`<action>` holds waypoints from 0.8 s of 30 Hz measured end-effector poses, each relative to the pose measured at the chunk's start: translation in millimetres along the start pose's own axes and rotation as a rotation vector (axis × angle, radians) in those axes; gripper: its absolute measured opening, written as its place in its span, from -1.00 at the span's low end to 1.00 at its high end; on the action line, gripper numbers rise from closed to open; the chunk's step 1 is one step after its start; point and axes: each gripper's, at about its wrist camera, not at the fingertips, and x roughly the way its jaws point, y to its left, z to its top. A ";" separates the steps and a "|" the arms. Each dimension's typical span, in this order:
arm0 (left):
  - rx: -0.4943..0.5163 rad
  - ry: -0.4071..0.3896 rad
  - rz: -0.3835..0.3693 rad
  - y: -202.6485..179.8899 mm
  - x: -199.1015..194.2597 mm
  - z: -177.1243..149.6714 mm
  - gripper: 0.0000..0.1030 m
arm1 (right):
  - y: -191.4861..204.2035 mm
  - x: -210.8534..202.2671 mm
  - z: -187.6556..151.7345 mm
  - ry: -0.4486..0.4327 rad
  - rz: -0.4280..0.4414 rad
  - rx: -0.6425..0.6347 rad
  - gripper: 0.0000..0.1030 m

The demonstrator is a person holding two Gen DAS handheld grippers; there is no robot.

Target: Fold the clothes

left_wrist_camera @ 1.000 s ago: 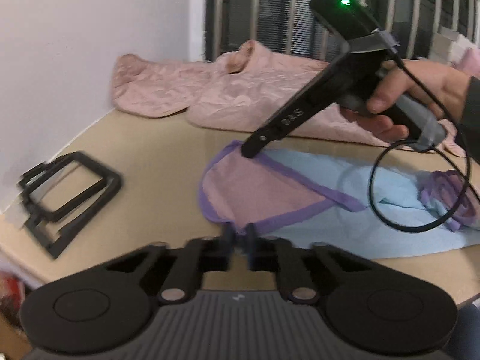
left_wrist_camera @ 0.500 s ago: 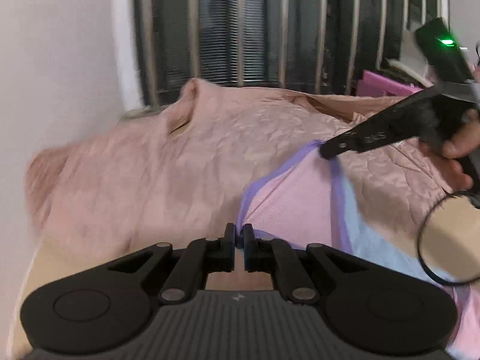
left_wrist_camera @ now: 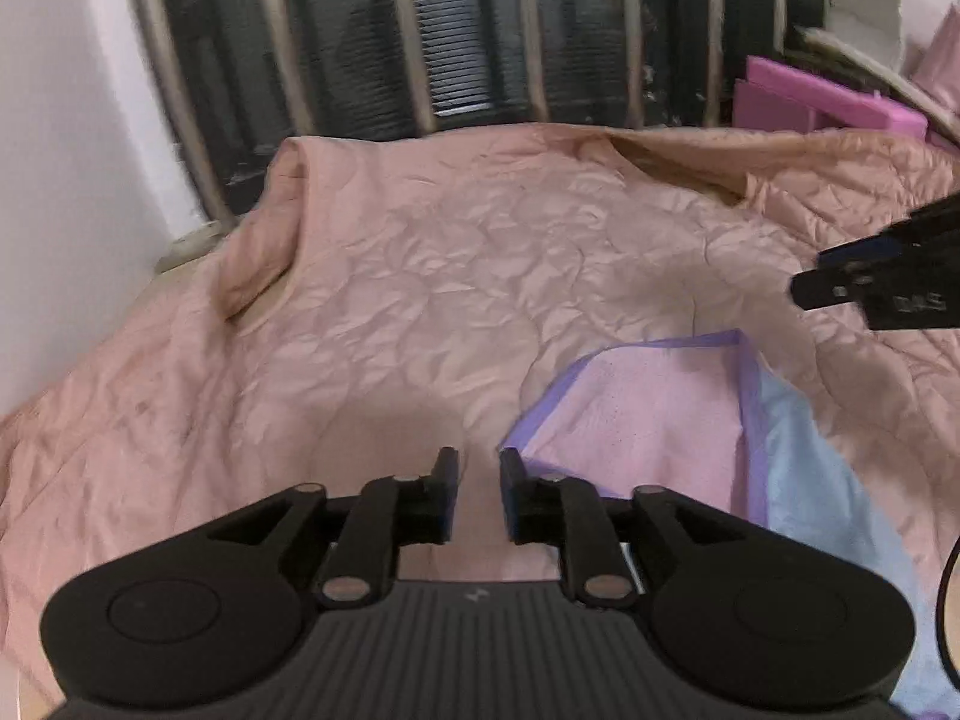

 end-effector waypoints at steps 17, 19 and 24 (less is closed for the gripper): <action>-0.048 -0.112 -0.311 -82.8 -193.3 -208.7 -0.05 | 56.6 -194.0 -235.4 -0.138 0.401 -0.025 -0.40; -0.045 -0.092 -0.331 -89.8 -185.4 -208.2 -0.19 | 66.8 -190.5 -242.1 -0.136 0.378 -0.044 -0.45; -0.046 -0.067 -0.345 -91.4 -168.5 -215.4 -0.97 | 70.6 -176.1 -256.1 -0.079 0.374 0.063 -0.94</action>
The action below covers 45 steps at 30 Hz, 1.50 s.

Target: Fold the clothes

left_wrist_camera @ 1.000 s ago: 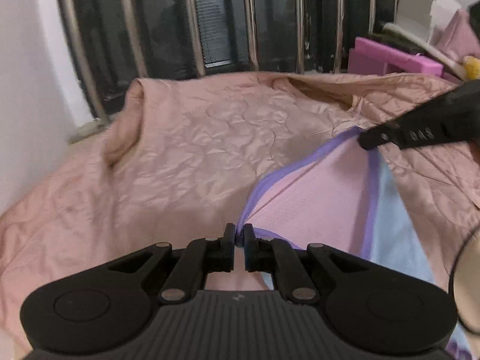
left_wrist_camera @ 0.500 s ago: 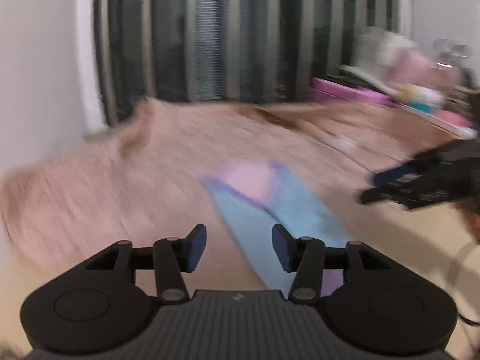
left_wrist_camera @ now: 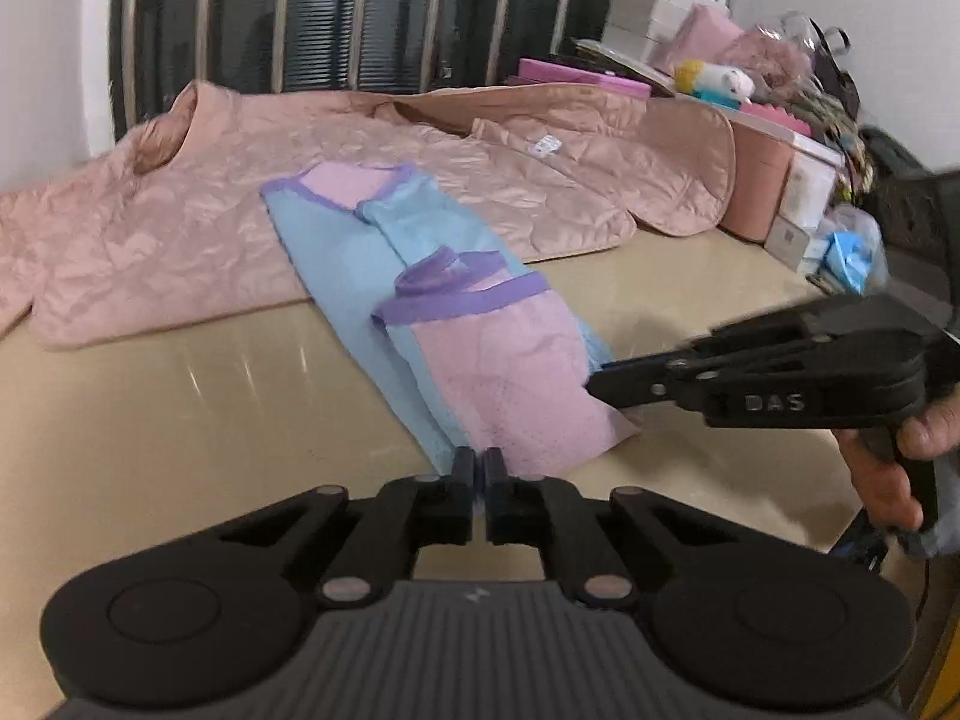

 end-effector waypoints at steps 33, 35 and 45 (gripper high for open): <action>-0.097 -0.008 -0.083 16.5 -21.4 -4.5 -0.65 | 41.9 -44.4 -40.8 -0.139 0.022 0.009 -0.88; -0.114 0.013 -0.093 18.0 -12.0 -3.4 -0.72 | 45.6 -25.1 -36.8 -0.086 -0.070 -0.006 -0.88; -0.148 -0.028 -0.080 24.3 0.9 -3.1 -0.69 | 45.7 -22.4 -33.1 -0.111 -0.075 -0.007 -0.72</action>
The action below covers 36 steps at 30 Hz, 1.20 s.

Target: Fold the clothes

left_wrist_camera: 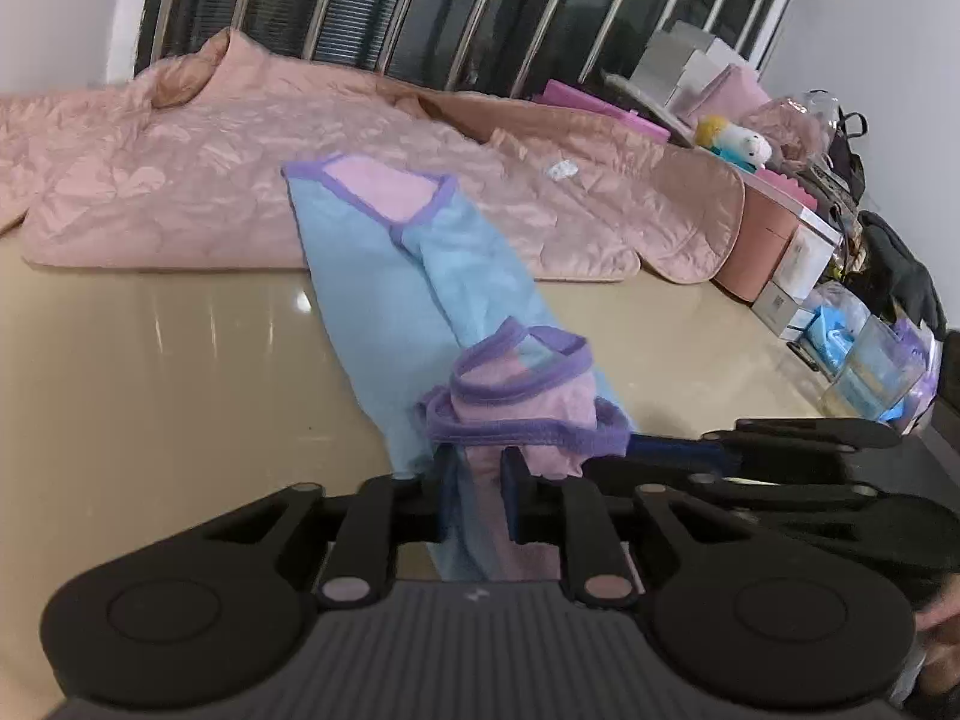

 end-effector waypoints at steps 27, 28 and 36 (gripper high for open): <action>0.199 0.062 -0.126 -13.8 -56.8 -43.9 -0.88 | -7.3 -39.5 -40.9 0.024 0.130 0.029 -0.93; 0.216 0.067 -0.120 -19.3 -64.5 -47.8 -0.88 | -6.1 -42.2 -41.6 0.032 0.137 0.037 -0.94; 0.192 0.084 -0.176 -31.8 -122.6 -60.8 -0.88 | 9.7 -101.2 -62.6 0.028 0.303 0.122 -0.94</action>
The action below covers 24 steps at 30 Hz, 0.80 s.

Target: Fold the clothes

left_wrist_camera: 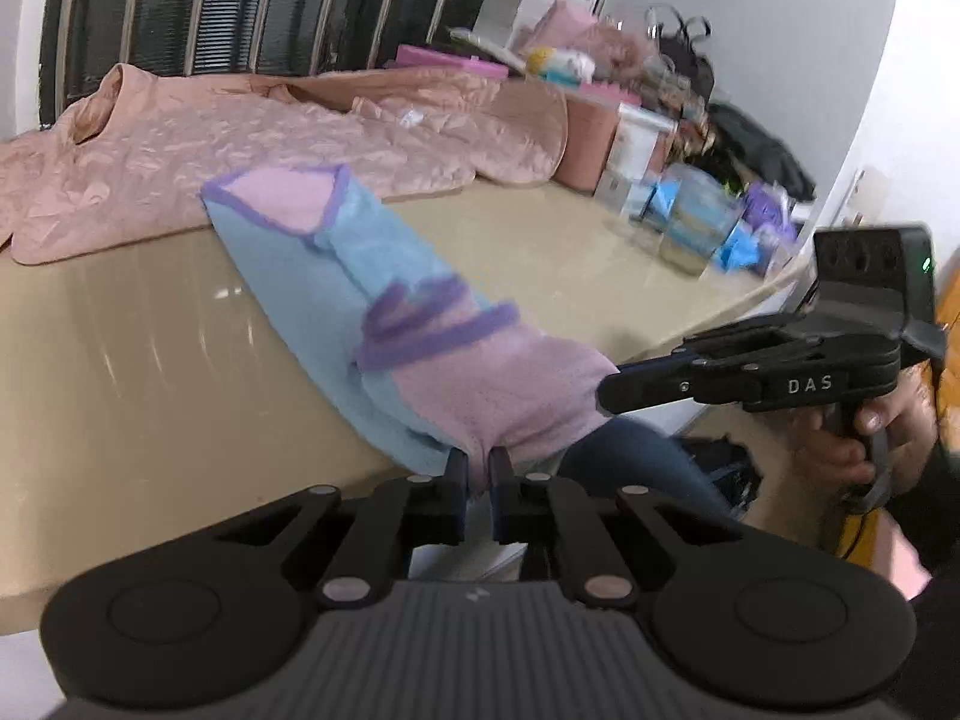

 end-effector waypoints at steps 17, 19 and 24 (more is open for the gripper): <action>-0.197 -0.012 0.168 120.1 117.6 121.2 -0.61 | -85.2 146.8 155.0 0.018 -0.284 0.000 -0.83; -0.227 -0.055 0.149 123.2 103.0 111.9 -0.47 | -88.7 156.3 149.5 0.058 -0.366 -0.017 -0.79; -0.220 -0.167 0.136 101.1 63.7 91.7 -0.24 | -69.4 102.1 132.1 -0.061 -0.345 -0.077 -0.78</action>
